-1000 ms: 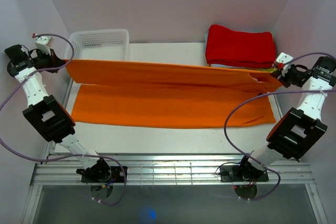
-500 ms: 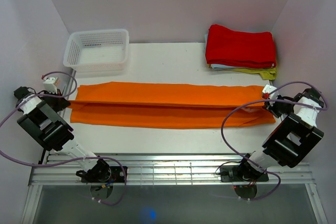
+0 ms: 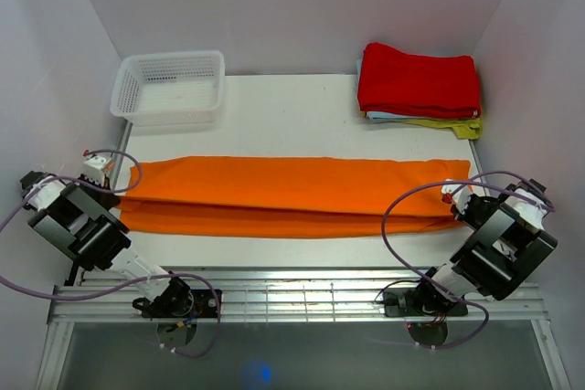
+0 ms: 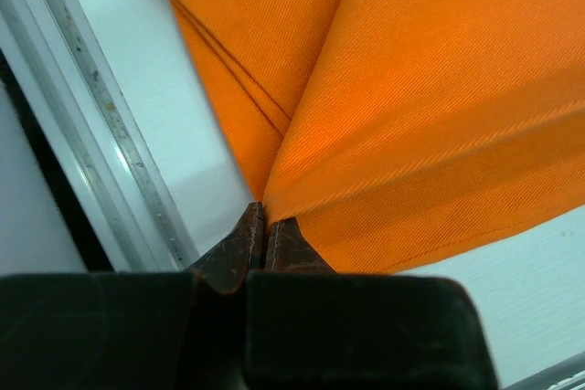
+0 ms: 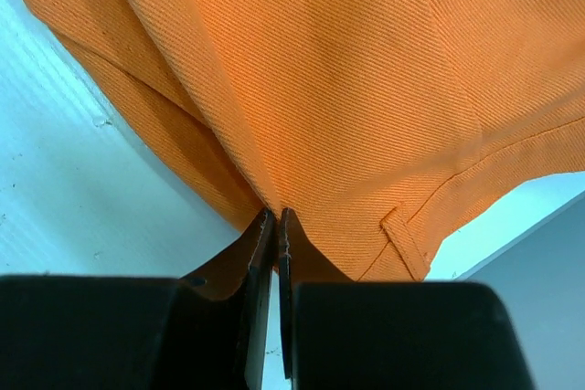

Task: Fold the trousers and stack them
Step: Fold the trousers

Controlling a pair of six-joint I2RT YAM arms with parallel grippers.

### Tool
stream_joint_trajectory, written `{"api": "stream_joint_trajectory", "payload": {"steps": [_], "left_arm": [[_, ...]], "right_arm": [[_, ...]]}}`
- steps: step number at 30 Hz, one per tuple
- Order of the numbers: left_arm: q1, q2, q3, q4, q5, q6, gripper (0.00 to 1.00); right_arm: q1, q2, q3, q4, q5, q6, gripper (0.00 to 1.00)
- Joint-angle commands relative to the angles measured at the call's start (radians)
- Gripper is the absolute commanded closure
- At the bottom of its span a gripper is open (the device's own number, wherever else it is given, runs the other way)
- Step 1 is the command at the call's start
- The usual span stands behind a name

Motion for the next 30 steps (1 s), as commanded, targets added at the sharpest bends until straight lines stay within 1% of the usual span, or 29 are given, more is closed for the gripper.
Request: {"api": "stream_joint_trajectory", "payload": {"steps": [1,2,3,4,6,7,8,9,10,12,14,15,16,17,18,19,20,21,22,23,24,25,26,27,29,30], "left_arm": [[0.050,-0.173,0.006,0.053,-0.004,0.239,1.00],[0.052,-0.195,-0.011,0.030,0.008,0.282,1.00],[0.052,-0.247,-0.035,0.032,0.008,0.362,1.00],[0.052,-0.276,-0.063,0.036,0.010,0.399,1.00],[0.058,-0.357,-0.175,0.049,-0.001,0.500,1.00],[0.058,-0.385,-0.225,0.065,-0.016,0.602,1.00],[0.056,-0.412,-0.337,0.141,-0.029,0.631,1.00],[0.058,-0.440,-0.391,0.184,-0.059,0.657,1.00],[0.058,-0.480,-0.441,0.218,-0.079,0.733,1.00],[0.059,-0.505,-0.564,0.311,-0.121,0.790,1.00],[0.058,-0.502,-0.614,0.394,-0.167,0.825,1.00],[0.059,-0.493,-0.635,0.411,-0.180,0.832,0.97],[0.059,-0.482,-0.632,0.421,-0.202,0.833,0.92],[0.059,-0.465,-0.623,0.418,-0.205,0.814,0.87],[0.062,-0.457,-0.580,0.399,-0.201,0.797,0.71],[0.065,-0.450,-0.548,0.375,-0.191,0.781,0.64],[0.071,-0.443,-0.511,0.294,-0.153,0.754,0.58],[0.085,-0.443,-0.471,0.237,-0.127,0.743,0.39],[0.091,-0.443,-0.381,0.104,-0.101,0.738,0.34],[0.096,-0.443,-0.337,0.033,-0.058,0.738,0.33],[0.098,-0.445,-0.292,-0.040,-0.040,0.734,0.21],[0.098,-0.448,-0.211,-0.100,-0.021,0.724,0.18],[0.099,-0.450,-0.174,-0.206,-0.006,0.708,0.17],[0.098,-0.451,-0.140,-0.254,0.023,0.695,0.17],[0.099,-0.447,-0.056,-0.306,0.057,0.599,0.12],[0.096,-0.439,-0.031,-0.306,0.085,0.541,0.11]], "right_arm": [[-0.043,-0.031,0.007,0.183,0.173,-0.168,0.92],[-0.043,-0.029,0.005,0.182,0.178,-0.168,0.92],[-0.043,-0.029,0.004,0.182,0.180,-0.172,0.92],[-0.043,-0.029,0.001,0.183,0.183,-0.183,0.92],[-0.043,-0.034,-0.016,0.189,0.190,-0.192,0.92],[-0.043,-0.037,-0.027,0.194,0.199,-0.204,0.92],[-0.043,-0.040,-0.037,0.211,0.206,-0.214,0.92],[-0.043,-0.043,-0.063,0.223,0.213,-0.223,0.92],[-0.043,-0.048,-0.077,0.237,0.227,-0.232,0.92],[-0.043,-0.055,-0.102,0.268,0.235,-0.243,0.92],[-0.043,-0.049,-0.100,0.269,0.246,-0.246,0.92],[-0.043,-0.046,-0.093,0.272,0.249,-0.243,0.92],[-0.043,-0.039,-0.085,0.269,0.253,-0.237,0.82],[-0.043,-0.034,-0.074,0.265,0.255,-0.234,0.75],[-0.043,-0.028,-0.062,0.251,0.258,-0.215,0.65],[-0.043,-0.019,-0.030,0.239,0.256,-0.202,0.41],[-0.043,-0.014,-0.010,0.225,0.250,-0.186,0.33],[-0.043,-0.011,0.013,0.214,0.241,-0.150,0.29],[-0.043,-0.005,0.072,0.167,0.209,-0.136,0.24],[-0.043,-0.003,0.106,0.135,0.187,-0.119,0.16],[-0.043,0.001,0.143,0.098,0.164,-0.108,0.14],[-0.043,0.004,0.181,0.003,0.119,-0.094,0.08],[-0.038,0.003,0.256,-0.042,0.094,-0.082,0.06],[-0.032,0.001,0.289,-0.080,0.075,-0.065,0.06],[0.004,-0.012,0.361,-0.169,0.035,-0.001,0.05],[0.017,-0.017,0.378,-0.186,0.023,0.028,0.05]]}}
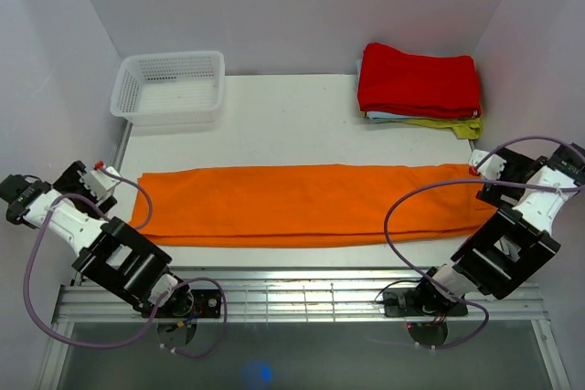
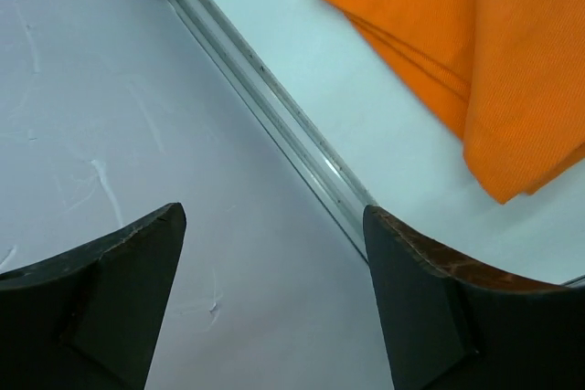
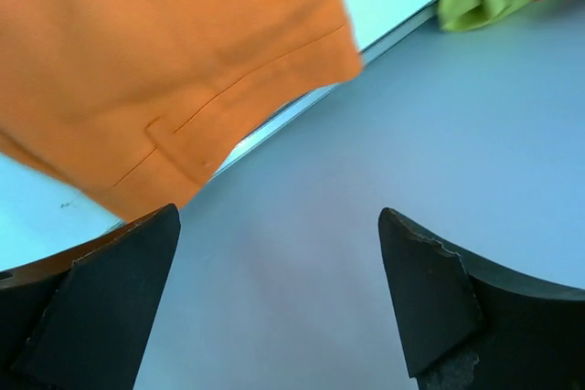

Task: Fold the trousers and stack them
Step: Fold the trousers

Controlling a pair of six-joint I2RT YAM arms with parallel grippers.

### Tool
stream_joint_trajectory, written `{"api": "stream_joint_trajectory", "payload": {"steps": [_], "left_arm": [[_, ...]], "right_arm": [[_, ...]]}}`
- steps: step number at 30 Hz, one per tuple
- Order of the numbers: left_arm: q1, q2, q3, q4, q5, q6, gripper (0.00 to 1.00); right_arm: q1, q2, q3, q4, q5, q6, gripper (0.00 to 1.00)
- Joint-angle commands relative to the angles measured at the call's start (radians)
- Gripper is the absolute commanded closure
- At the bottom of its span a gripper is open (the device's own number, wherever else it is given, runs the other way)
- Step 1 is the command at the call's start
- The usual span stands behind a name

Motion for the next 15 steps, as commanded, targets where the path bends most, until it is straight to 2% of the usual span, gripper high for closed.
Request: {"api": "stream_joint_trajectory", "payload": {"steps": [1,3,4,6,7,10,12,15], "left_arm": [[-0.003,0.015,0.098,-0.205,0.138,-0.225,0.09],[-0.024,0.061,0.176,-0.217,0.147,-0.337,0.10],[-0.035,0.118,0.196,-0.218,0.135,-0.467,0.12],[-0.075,0.164,0.228,-0.252,0.116,-0.542,0.23],[-0.090,0.180,0.225,-0.252,0.097,-0.580,0.27],[-0.153,0.241,0.204,-0.185,0.055,-0.775,0.34],[-0.182,0.263,0.204,-0.166,0.067,-0.896,0.39],[-0.220,0.281,0.167,-0.039,0.051,-1.120,0.43]], "right_arm": [[0.051,-0.038,0.095,-0.198,-0.132,0.079,0.05],[0.120,-0.046,0.112,-0.214,-0.147,0.199,0.06],[0.150,-0.045,0.112,-0.206,-0.135,0.261,0.09],[0.258,-0.040,0.108,-0.203,-0.126,0.423,0.15],[0.290,-0.034,0.103,-0.197,-0.124,0.481,0.21],[0.448,-0.017,0.092,-0.159,-0.115,0.696,0.29],[0.492,-0.002,0.095,-0.131,-0.115,0.824,0.34],[0.538,0.040,0.097,-0.108,-0.124,0.975,0.40]]}}
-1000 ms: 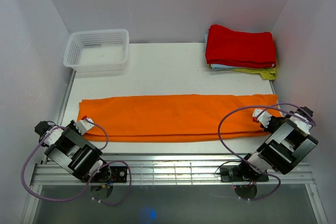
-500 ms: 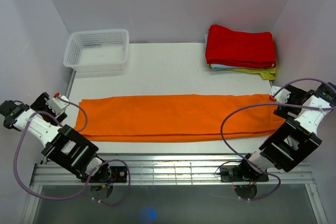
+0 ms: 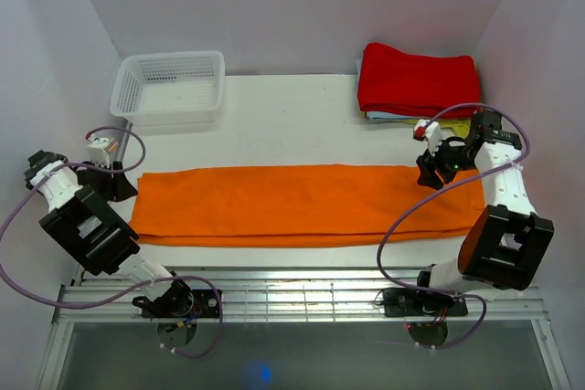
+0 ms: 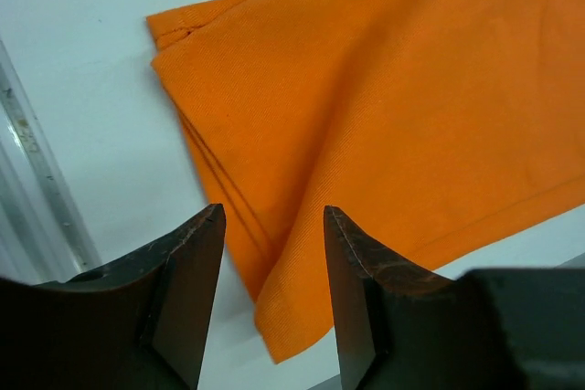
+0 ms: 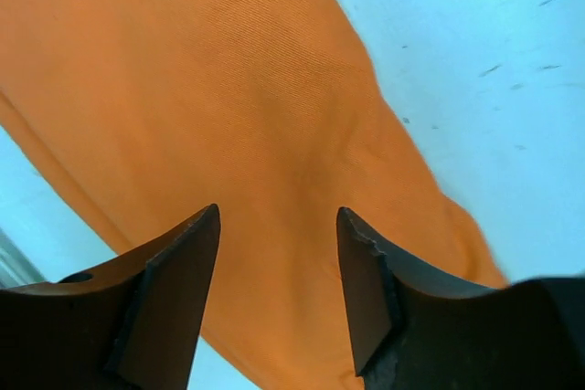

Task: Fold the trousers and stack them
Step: Fold the trousers

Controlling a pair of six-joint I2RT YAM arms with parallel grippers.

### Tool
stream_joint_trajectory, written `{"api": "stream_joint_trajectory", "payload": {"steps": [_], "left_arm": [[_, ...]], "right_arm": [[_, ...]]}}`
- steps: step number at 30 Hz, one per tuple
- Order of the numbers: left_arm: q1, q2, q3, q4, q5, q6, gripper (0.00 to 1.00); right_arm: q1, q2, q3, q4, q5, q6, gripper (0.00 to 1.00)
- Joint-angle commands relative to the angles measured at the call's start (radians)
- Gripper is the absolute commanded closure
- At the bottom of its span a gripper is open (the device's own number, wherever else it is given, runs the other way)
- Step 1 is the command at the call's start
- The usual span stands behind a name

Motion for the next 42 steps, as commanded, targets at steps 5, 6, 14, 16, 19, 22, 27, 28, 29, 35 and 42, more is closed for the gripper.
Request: {"api": "stream_joint_trajectory", "payload": {"steps": [5,6,14,16,19,22,27,28,29,35,42], "left_arm": [[-0.079,0.004,-0.084,0.333,-0.084,-0.529,0.42],[-0.094,0.027,-0.087,0.362,-0.103,-0.586,0.42],[-0.138,0.183,-0.067,0.480,-0.174,-0.688,0.55],[-0.139,0.209,-0.063,0.506,-0.174,-0.698,0.56],[-0.145,0.257,-0.040,0.528,-0.190,-0.721,0.59],[-0.148,0.268,-0.036,0.563,-0.218,-0.744,0.59],[-0.151,0.274,-0.021,0.579,-0.218,-0.761,0.50],[-0.153,0.278,-0.017,0.576,-0.208,-0.763,0.52],[-0.159,0.281,-0.014,0.569,-0.171,-0.760,0.54],[-0.179,0.289,0.000,0.565,-0.109,-0.752,0.86],[-0.190,0.176,0.055,0.588,-0.192,-0.740,1.00]], "right_arm": [[0.071,0.119,0.008,0.061,0.044,0.403,0.47],[0.073,0.130,0.006,0.068,0.068,0.416,0.48],[0.090,0.230,0.011,0.105,0.170,0.475,0.54],[0.093,0.237,0.006,0.108,0.188,0.478,0.54],[0.093,0.234,-0.003,0.110,0.196,0.479,0.54],[0.094,0.228,-0.001,0.107,0.194,0.479,0.54],[0.097,0.230,0.006,0.096,0.199,0.472,0.54],[0.097,0.231,0.006,0.096,0.200,0.469,0.54],[0.097,0.233,0.008,0.096,0.202,0.469,0.54],[0.099,0.234,0.017,0.093,0.205,0.461,0.55],[0.102,0.234,0.008,0.094,0.205,0.453,0.57]]}}
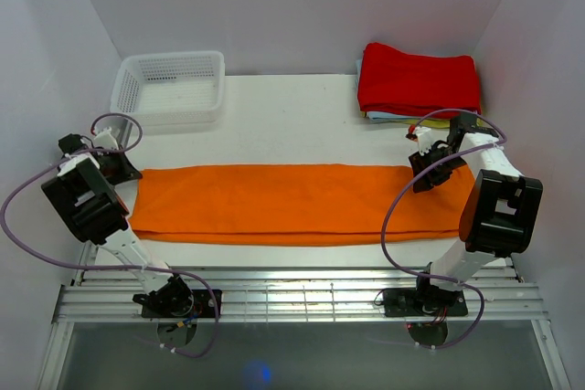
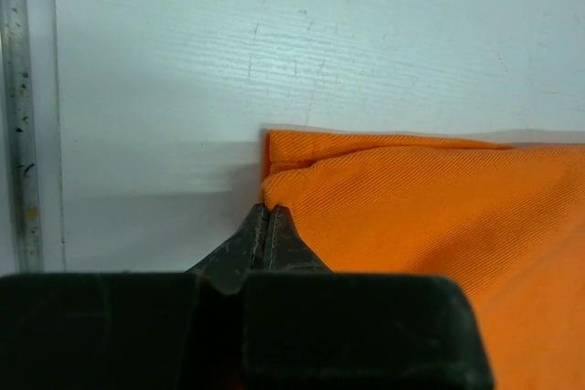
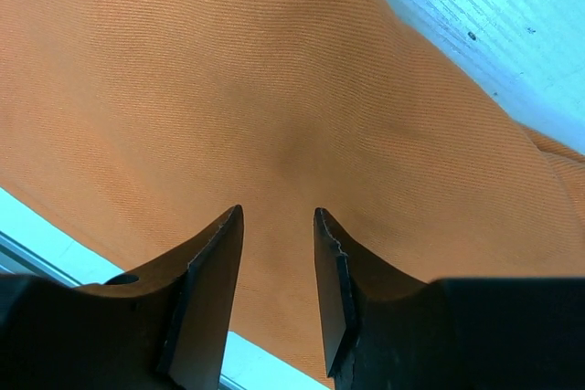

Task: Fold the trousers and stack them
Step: Fold the trousers

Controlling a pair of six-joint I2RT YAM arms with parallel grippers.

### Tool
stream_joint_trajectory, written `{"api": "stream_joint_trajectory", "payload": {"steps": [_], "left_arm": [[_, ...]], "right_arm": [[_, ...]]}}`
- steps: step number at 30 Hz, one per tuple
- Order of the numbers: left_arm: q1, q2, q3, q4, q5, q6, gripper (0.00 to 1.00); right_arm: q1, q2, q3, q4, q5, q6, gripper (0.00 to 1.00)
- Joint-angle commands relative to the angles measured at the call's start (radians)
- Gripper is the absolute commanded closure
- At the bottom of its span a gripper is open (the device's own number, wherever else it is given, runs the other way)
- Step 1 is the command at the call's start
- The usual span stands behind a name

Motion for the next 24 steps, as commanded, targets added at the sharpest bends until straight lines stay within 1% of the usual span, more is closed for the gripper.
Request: {"api": "stream_joint_trajectory", "payload": {"steps": [1,5,6,8,10,11,13,14,16,17,18,19,20,21,22,23,24], "left_arm": [[-0.014,-0.121,0.060,0.033,-0.076,0.029,1.00],[-0.020,-0.157,0.086,0.040,-0.144,0.089,1.00],[-0.020,-0.160,0.087,0.045,-0.150,0.100,0.94],[-0.022,-0.160,0.084,0.051,-0.155,0.120,0.91],[-0.022,-0.149,0.095,0.044,-0.156,0.123,0.70],[-0.022,-0.143,0.104,0.030,-0.150,0.125,0.61],[-0.022,-0.158,0.103,-0.004,-0.134,0.161,0.49],[-0.022,-0.178,0.089,-0.010,-0.096,0.183,0.45],[-0.022,-0.249,0.057,-0.067,-0.040,0.287,0.38],[-0.022,-0.273,0.045,-0.090,-0.017,0.325,0.37],[-0.022,-0.296,0.041,-0.193,0.054,0.383,0.37],[-0.022,-0.337,0.038,-0.261,0.090,0.536,0.37],[-0.022,-0.359,0.031,-0.335,0.128,0.627,0.37],[-0.022,-0.376,0.026,-0.531,0.202,0.746,0.38],[-0.031,-0.410,0.011,-0.614,0.213,0.943,0.38],[-0.040,-0.428,-0.036,-0.662,0.216,1.006,0.39],[-0.043,-0.447,-0.066,-0.738,0.227,1.072,0.40]], "right_arm": [[0.006,-0.005,0.007,-0.002,-0.003,-0.012,0.57],[0.006,-0.005,0.003,0.003,0.003,-0.016,0.58],[0.006,-0.003,-0.001,0.006,0.002,-0.016,0.59],[0.006,-0.002,-0.002,0.008,0.000,-0.017,0.59],[0.007,0.000,-0.002,0.008,-0.004,-0.017,0.59],[0.007,0.000,-0.001,0.004,-0.007,-0.019,0.59],[0.009,-0.006,0.001,-0.006,-0.020,-0.032,0.59],[0.010,-0.019,-0.002,-0.008,-0.026,-0.040,0.59],[0.018,-0.034,-0.007,-0.018,-0.029,-0.061,0.59],[0.021,-0.057,-0.010,-0.037,-0.035,-0.096,0.59],[0.033,-0.072,-0.011,-0.048,-0.037,-0.115,0.60],[0.042,-0.089,-0.013,-0.057,-0.037,-0.136,0.61],[0.053,-0.132,-0.020,-0.078,-0.038,-0.182,0.62],[0.085,-0.156,-0.027,-0.081,-0.037,-0.201,0.64],[0.105,-0.183,-0.034,-0.084,-0.038,-0.218,0.65],[0.124,-0.231,-0.043,-0.088,-0.043,-0.248,0.65],[0.175,-0.253,-0.063,-0.083,-0.043,-0.256,0.66]]}}
